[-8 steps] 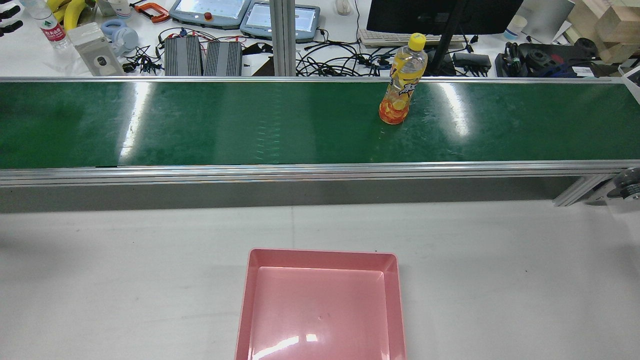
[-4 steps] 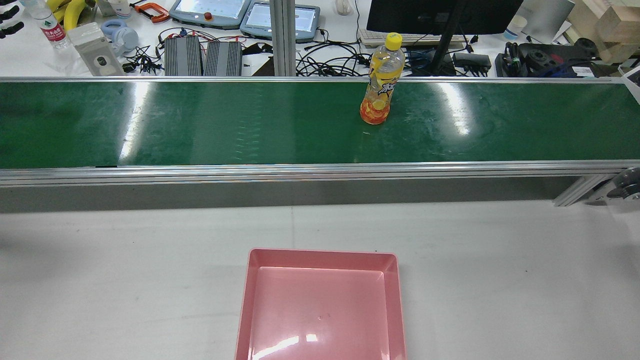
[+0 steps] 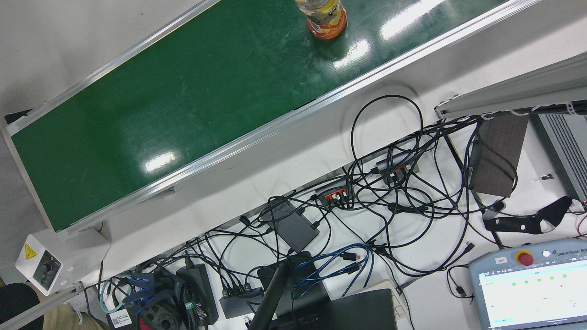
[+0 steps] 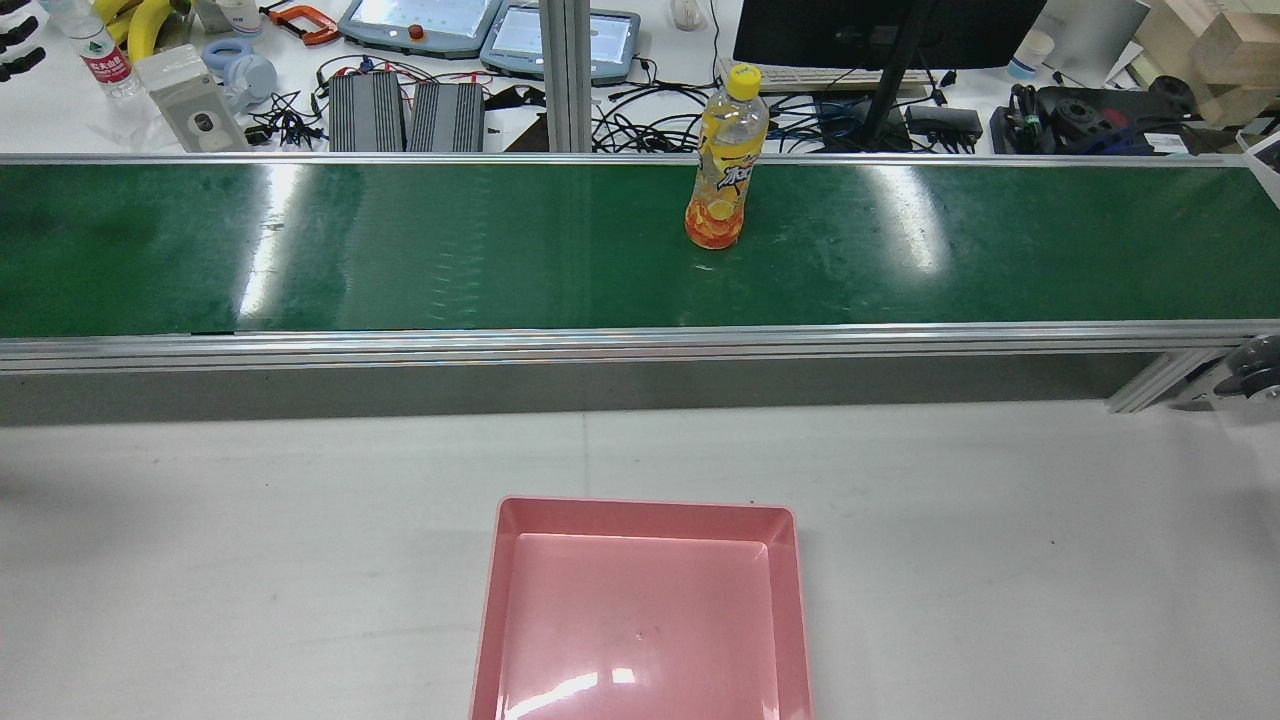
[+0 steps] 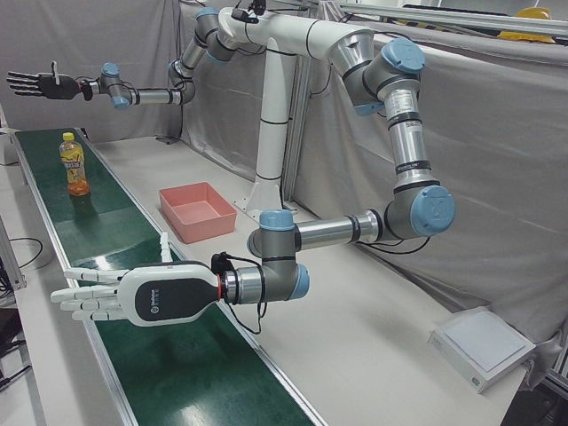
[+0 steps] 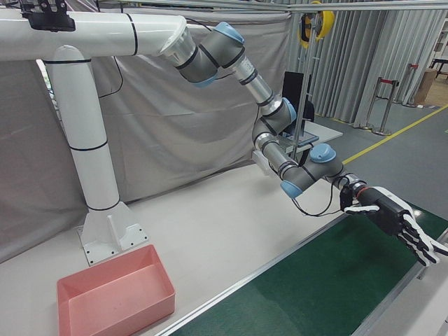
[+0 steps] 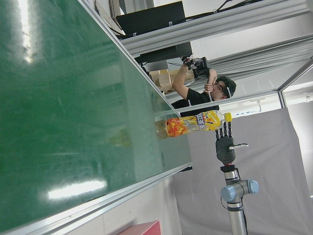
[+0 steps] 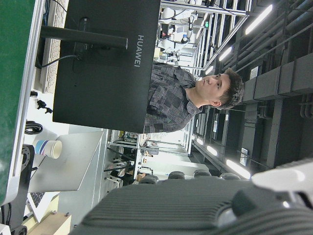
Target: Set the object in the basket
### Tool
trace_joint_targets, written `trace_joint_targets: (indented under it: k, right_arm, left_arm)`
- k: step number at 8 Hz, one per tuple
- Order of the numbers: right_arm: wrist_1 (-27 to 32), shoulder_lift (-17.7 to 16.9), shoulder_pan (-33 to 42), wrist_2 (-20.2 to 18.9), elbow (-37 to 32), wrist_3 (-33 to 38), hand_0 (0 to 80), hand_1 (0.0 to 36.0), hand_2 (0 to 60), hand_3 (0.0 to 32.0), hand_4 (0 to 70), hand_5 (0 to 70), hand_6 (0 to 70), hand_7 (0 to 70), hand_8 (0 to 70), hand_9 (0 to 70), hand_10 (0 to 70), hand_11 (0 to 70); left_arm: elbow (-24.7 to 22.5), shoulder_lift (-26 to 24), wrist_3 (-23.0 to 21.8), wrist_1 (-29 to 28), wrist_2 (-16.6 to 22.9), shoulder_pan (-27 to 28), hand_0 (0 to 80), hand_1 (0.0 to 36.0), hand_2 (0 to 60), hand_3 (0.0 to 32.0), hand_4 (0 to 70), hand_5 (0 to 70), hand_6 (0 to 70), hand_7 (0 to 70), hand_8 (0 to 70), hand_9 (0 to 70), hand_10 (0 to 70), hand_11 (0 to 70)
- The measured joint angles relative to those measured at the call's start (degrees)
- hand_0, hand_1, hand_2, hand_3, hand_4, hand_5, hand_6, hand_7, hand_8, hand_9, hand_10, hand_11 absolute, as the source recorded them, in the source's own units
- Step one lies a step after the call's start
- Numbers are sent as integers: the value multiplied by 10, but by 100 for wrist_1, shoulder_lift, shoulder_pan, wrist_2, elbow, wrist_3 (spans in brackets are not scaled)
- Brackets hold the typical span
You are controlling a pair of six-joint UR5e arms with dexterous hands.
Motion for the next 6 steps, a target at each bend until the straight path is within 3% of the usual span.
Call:
trace_joint_targets:
  k: [6]
  right_arm:
    - [0, 0, 0, 0, 5, 2, 0, 0, 0, 0, 0, 0, 0, 0, 0, 0, 0, 0]
  left_arm:
    - [4, -4, 1, 2, -3, -29, 487, 70, 0, 0, 166, 91, 0, 0, 52, 89, 64, 102]
